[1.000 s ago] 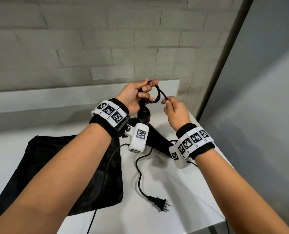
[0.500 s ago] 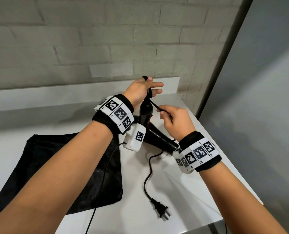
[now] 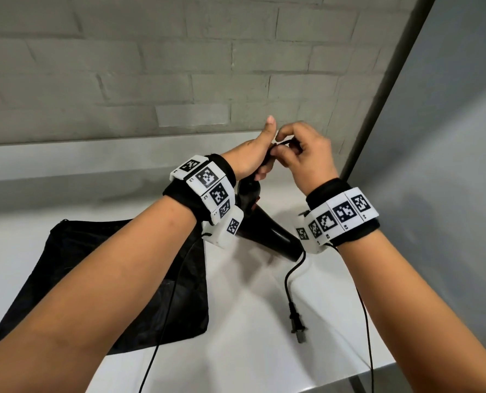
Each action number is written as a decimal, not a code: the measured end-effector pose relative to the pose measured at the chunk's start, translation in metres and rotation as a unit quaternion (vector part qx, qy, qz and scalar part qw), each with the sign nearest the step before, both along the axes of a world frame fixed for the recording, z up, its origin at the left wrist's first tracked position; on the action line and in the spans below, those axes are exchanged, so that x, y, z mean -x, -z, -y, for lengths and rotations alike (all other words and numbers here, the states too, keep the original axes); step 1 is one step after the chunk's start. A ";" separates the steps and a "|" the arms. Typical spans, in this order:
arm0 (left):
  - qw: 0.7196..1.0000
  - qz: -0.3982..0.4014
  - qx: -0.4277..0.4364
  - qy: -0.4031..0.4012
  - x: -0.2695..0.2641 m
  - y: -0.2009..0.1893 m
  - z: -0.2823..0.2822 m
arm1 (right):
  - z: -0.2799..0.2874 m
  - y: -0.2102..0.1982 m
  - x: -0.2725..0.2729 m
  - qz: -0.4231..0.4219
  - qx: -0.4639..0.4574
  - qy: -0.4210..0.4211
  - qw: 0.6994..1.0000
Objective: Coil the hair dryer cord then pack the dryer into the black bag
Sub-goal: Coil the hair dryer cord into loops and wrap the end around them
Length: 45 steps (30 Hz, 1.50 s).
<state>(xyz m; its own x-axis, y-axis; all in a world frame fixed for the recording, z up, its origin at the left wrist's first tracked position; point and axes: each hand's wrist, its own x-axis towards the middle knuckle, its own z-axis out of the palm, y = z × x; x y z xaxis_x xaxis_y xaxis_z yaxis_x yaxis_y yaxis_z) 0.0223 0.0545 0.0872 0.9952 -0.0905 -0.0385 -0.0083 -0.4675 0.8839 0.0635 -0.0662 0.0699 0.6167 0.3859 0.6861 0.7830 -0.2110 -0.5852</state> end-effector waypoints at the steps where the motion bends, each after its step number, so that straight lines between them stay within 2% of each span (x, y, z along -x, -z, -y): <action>1: 1.000 -0.004 0.024 0.002 0.000 0.001 -0.001 | -0.001 0.000 -0.003 -0.020 -0.006 -0.016 1.000; 7: 0.992 -0.007 0.118 0.037 0.004 -0.001 -0.006 | -0.005 -0.003 -0.010 -0.109 0.024 -0.090 0.990; 12: 0.989 -0.013 0.144 0.015 0.003 0.003 -0.010 | -0.008 -0.002 -0.014 -0.078 0.048 -0.038 0.995; 18: 0.984 -0.004 0.175 0.014 0.003 0.007 -0.016 | -0.009 0.006 -0.011 -0.091 0.035 -0.054 0.994; 24: 0.974 0.015 0.226 0.024 0.002 0.015 -0.021 | -0.007 0.012 -0.008 -0.174 0.010 -0.187 0.967; 27: 0.970 0.011 0.243 0.028 0.003 0.016 -0.021 | -0.002 0.015 -0.008 -0.231 0.013 -0.203 0.952; 30: 0.965 -0.002 0.263 0.021 0.003 0.015 -0.022 | 0.001 0.014 -0.006 -0.239 0.037 -0.185 0.952; 36: 0.952 -0.004 0.305 -0.012 0.000 0.013 -0.022 | 0.002 0.007 -0.001 -0.227 -0.014 -0.161 0.960; 41: 0.954 0.016 0.299 -0.020 -0.003 0.012 -0.021 | 0.000 0.011 -0.012 -0.162 -0.010 -0.057 0.985; 45: 0.962 -0.002 0.270 -0.026 -0.004 0.007 -0.018 | -0.001 0.013 -0.017 -0.144 0.001 0.006 0.990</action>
<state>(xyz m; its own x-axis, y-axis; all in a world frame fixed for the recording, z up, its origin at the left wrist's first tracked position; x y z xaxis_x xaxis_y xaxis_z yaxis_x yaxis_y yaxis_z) 0.0264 0.0729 0.0798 0.9988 -0.0488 -0.0046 0.0076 0.0609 0.9981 0.0807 -0.0656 0.0566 0.7915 0.3784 0.4799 0.5806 -0.2206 -0.7837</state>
